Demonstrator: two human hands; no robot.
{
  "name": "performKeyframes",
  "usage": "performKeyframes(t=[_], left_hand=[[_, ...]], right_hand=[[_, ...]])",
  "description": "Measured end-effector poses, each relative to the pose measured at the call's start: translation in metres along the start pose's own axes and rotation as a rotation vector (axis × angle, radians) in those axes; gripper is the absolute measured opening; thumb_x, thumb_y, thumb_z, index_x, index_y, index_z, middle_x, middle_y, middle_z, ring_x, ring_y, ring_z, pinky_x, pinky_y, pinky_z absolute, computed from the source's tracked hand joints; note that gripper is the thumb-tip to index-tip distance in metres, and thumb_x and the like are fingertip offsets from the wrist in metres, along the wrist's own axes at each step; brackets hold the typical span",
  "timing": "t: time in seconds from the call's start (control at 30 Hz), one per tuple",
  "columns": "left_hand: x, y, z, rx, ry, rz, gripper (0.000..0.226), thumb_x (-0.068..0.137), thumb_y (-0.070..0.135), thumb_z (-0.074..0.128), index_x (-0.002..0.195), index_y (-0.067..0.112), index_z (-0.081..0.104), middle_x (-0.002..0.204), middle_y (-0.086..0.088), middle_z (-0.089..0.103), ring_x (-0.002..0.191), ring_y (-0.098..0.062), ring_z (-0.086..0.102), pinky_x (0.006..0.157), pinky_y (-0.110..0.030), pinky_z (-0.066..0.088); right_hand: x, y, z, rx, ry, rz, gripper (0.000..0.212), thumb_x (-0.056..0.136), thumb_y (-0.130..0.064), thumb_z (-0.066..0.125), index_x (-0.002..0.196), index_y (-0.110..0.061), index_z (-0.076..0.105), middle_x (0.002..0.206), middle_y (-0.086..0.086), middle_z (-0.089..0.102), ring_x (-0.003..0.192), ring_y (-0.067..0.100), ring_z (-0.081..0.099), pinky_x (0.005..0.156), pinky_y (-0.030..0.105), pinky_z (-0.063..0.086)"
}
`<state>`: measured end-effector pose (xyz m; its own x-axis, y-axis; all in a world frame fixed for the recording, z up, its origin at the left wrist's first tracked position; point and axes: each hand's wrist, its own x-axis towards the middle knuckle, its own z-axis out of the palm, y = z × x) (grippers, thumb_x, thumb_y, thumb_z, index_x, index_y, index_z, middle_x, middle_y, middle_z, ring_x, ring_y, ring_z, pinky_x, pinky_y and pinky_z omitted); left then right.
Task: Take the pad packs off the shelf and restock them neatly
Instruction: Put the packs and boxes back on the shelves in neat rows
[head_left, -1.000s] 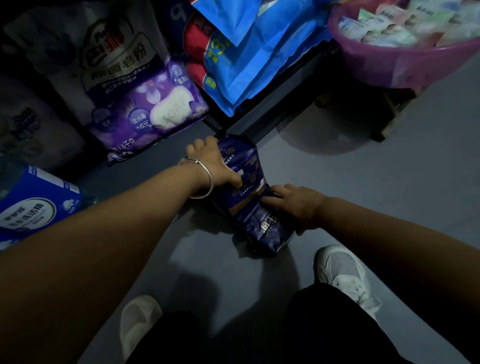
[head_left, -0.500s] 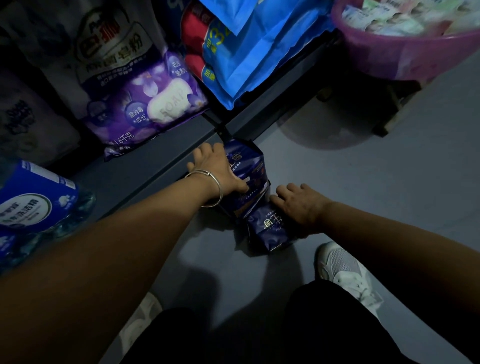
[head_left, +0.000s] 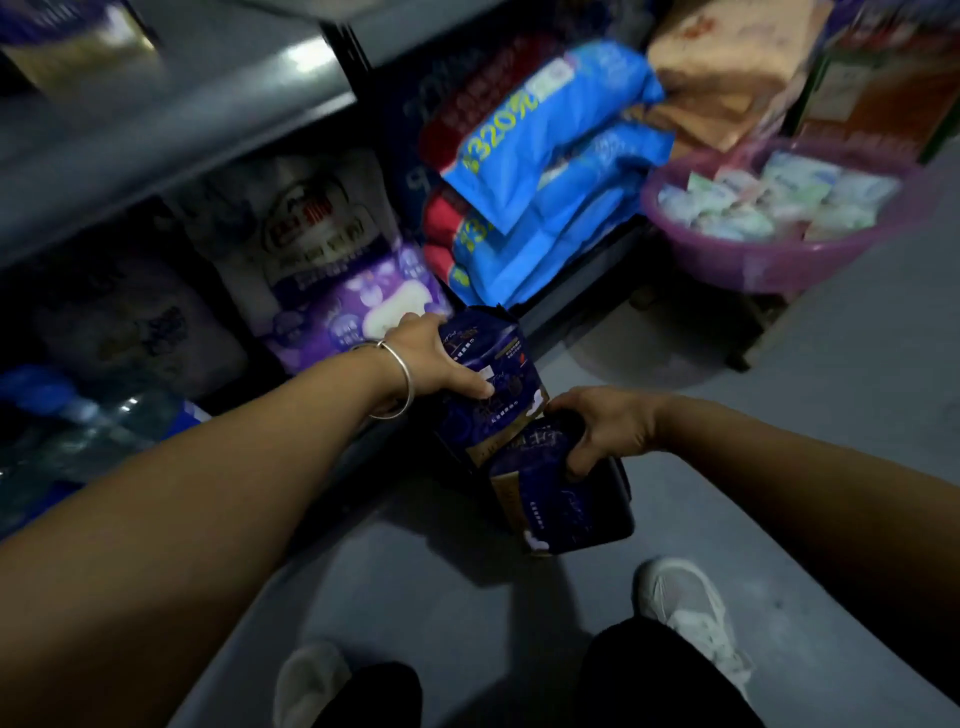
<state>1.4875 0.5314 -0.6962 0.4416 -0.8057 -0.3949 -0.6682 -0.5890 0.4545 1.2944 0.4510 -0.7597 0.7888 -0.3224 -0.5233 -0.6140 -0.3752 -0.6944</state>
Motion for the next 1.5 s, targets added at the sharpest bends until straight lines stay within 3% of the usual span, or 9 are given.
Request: performKeyframes(t=[0.13, 0.27, 0.37, 0.67, 0.77, 0.87, 1.0, 1.23, 1.5], left_hand=[[-0.037, 0.022, -0.066, -0.087, 0.044, 0.057, 0.104, 0.023, 0.060, 0.088, 0.114, 0.018, 0.059, 0.115, -0.004, 0.062, 0.099, -0.022, 0.065, 0.086, -0.039, 0.056], [-0.089, 0.045, -0.138, -0.114, 0.101, 0.127, 0.054, 0.059, 0.026, 0.088, 0.105, 0.016, 0.060, 0.098, -0.003, 0.069, 0.081, -0.017, 0.068, 0.068, -0.029, 0.058], [-0.121, 0.058, -0.185, -0.112, 0.191, 0.186, 0.045, 0.069, 0.016, 0.082, 0.104, 0.020, 0.055, 0.091, 0.003, 0.064, 0.072, -0.005, 0.061, 0.058, -0.014, 0.048], [-0.184, 0.068, -0.294, -0.118, 0.474, 0.237, 0.052, 0.067, 0.020, 0.083, 0.107, 0.019, 0.051, 0.103, -0.001, 0.060, 0.094, -0.021, 0.061, 0.086, -0.036, 0.053], [-0.185, 0.062, -0.320, -0.144, 0.556, 0.231, 0.041, 0.068, 0.018, 0.083, 0.096, 0.020, 0.053, 0.100, -0.002, 0.059, 0.087, -0.019, 0.058, 0.075, -0.029, 0.050], [-0.174, 0.053, -0.341, -0.175, 0.620, 0.201, 0.057, 0.066, 0.019, 0.084, 0.114, 0.013, 0.055, 0.105, -0.004, 0.060, 0.088, -0.021, 0.059, 0.076, -0.030, 0.047], [-0.147, 0.036, -0.362, -0.130, 0.672, 0.138, 0.046, 0.062, 0.021, 0.086, 0.096, 0.016, 0.056, 0.104, -0.006, 0.063, 0.089, -0.023, 0.061, 0.079, -0.032, 0.051], [-0.077, 0.012, -0.377, 0.054, 0.617, 0.034, 0.086, 0.050, 0.035, 0.089, 0.125, 0.010, 0.053, 0.120, -0.007, 0.059, 0.105, -0.026, 0.060, 0.092, -0.041, 0.052], [-0.008, -0.018, -0.367, 0.409, 0.470, -0.078, 0.101, 0.072, 0.041, 0.076, 0.149, 0.015, 0.017, 0.152, -0.008, 0.020, 0.141, -0.029, 0.018, 0.116, -0.037, 0.023]], right_hand=[[-0.030, -0.057, -0.029, 0.114, 0.038, -0.087, 0.053, 0.072, 0.000, 0.073, 0.120, -0.016, 0.059, 0.110, 0.005, 0.067, 0.099, 0.019, 0.065, 0.083, 0.029, 0.055], [-0.060, -0.113, -0.053, 0.173, 0.144, -0.206, 0.046, 0.072, 0.001, 0.074, 0.114, -0.015, 0.065, 0.097, 0.002, 0.070, 0.091, 0.017, 0.067, 0.085, 0.032, 0.055], [-0.078, -0.153, -0.068, 0.209, 0.213, -0.295, 0.040, 0.072, 0.005, 0.072, 0.109, -0.009, 0.066, 0.089, 0.001, 0.070, 0.081, 0.012, 0.066, 0.077, 0.027, 0.056], [-0.109, -0.255, -0.125, 0.190, 0.414, -0.452, 0.051, 0.054, -0.011, 0.078, 0.102, -0.009, 0.064, 0.095, 0.006, 0.068, 0.077, 0.010, 0.065, 0.071, 0.022, 0.053], [-0.107, -0.282, -0.144, 0.147, 0.546, -0.455, 0.061, 0.048, -0.018, 0.079, 0.106, -0.005, 0.064, 0.098, 0.012, 0.066, 0.083, 0.020, 0.062, 0.080, 0.036, 0.052], [-0.095, -0.302, -0.163, 0.104, 0.653, -0.470, 0.033, 0.063, -0.009, 0.081, 0.091, -0.006, 0.065, 0.084, 0.012, 0.065, 0.074, 0.023, 0.061, 0.071, 0.034, 0.052], [-0.071, -0.321, -0.183, 0.071, 0.796, -0.467, 0.036, 0.064, -0.023, 0.079, 0.093, -0.009, 0.062, 0.090, 0.013, 0.067, 0.081, 0.027, 0.064, 0.075, 0.039, 0.054], [-0.026, -0.347, -0.204, 0.126, 0.888, -0.530, 0.032, 0.067, -0.021, 0.076, 0.094, -0.012, 0.062, 0.088, 0.008, 0.067, 0.082, 0.025, 0.066, 0.073, 0.040, 0.057], [0.021, -0.357, -0.213, 0.072, 0.977, -0.528, 0.041, 0.056, -0.033, 0.075, 0.089, -0.015, 0.060, 0.087, 0.006, 0.064, 0.078, 0.022, 0.062, 0.069, 0.037, 0.056]])
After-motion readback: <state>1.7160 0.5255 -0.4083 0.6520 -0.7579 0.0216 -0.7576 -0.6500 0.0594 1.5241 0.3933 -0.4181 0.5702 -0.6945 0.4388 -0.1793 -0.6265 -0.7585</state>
